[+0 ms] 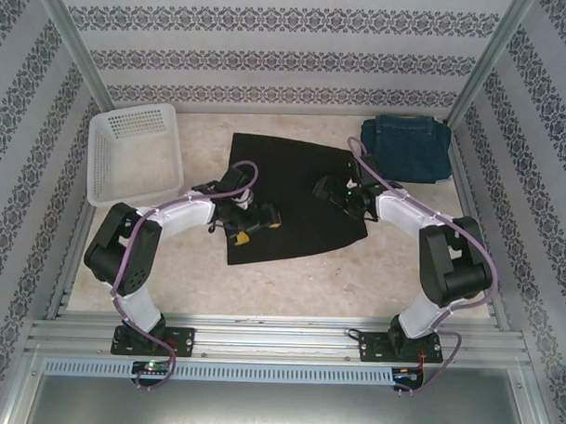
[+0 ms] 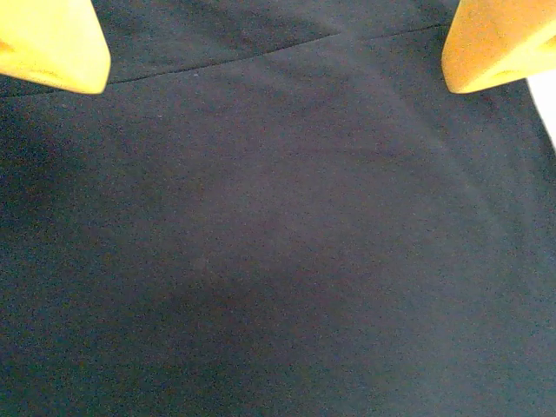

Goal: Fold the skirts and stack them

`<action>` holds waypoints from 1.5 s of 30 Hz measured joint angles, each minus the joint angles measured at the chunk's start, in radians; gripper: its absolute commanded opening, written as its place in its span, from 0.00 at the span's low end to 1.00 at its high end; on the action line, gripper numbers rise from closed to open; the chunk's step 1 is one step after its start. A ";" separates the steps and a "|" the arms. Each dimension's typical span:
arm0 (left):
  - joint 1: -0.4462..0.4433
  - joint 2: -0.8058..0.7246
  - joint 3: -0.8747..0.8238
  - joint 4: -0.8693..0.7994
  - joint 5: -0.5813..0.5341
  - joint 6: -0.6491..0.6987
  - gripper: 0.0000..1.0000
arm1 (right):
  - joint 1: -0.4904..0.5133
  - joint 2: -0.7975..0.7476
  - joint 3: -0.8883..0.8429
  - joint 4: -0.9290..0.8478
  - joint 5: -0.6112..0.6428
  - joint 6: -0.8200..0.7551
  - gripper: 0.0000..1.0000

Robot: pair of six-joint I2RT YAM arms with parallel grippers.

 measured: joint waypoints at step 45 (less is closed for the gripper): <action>0.178 -0.485 -0.348 -0.098 -0.254 -0.136 0.75 | 0.148 -0.299 -0.314 -0.047 0.119 0.283 0.98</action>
